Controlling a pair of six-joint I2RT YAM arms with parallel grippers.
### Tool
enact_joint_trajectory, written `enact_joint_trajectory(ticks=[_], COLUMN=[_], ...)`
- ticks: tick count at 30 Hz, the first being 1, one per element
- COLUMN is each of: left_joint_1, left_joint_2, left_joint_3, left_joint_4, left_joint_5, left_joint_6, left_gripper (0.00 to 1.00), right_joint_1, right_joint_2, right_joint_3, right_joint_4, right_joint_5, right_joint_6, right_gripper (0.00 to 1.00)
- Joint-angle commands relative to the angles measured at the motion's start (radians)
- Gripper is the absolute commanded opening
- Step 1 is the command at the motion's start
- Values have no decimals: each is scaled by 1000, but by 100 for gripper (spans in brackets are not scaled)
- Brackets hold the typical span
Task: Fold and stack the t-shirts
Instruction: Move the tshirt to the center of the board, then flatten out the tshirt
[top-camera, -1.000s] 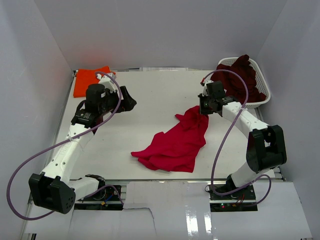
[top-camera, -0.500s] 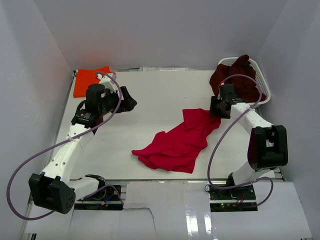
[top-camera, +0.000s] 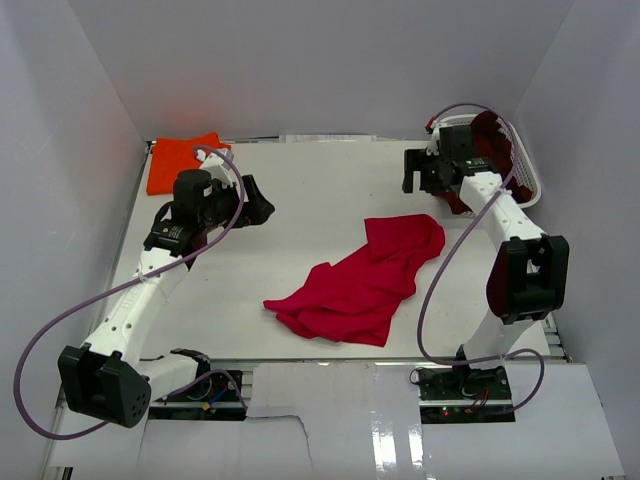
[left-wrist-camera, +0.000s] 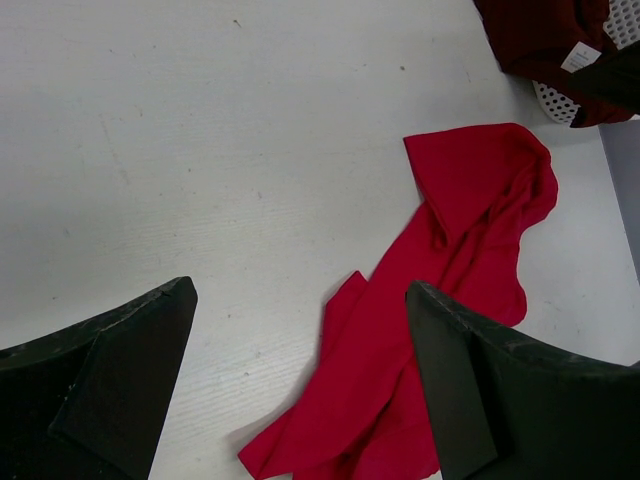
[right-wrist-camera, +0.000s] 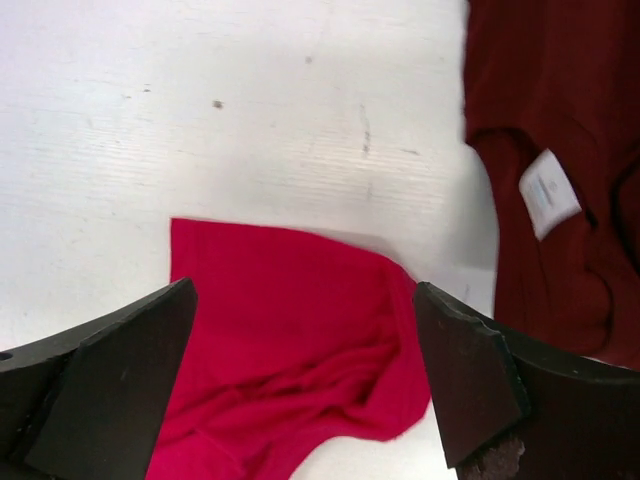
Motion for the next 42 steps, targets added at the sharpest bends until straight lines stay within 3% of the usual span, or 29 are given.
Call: enact_joint_trajectory(ticks=[1, 6, 24, 42], left_joint_1=[-4, -4, -3, -3], left_joint_2=[-3, 9, 20, 31], left_joint_3=[-6, -1, -26, -32], left_joint_4=[16, 16, 17, 26], left_joint_5=[11, 9, 0, 3], left_joint_6=[3, 2, 0, 6], left_gripper=[97, 98, 98, 98], right_joint_1=[41, 104, 204, 239], right_joint_2=[93, 161, 388, 464], right_joint_3=[71, 128, 325, 285], right_joint_4=[-78, -93, -167, -148], right_joint_5=[-76, -36, -21, 9], right_joint_6=[-45, -46, -55, -89], right_gripper=[94, 87, 81, 78])
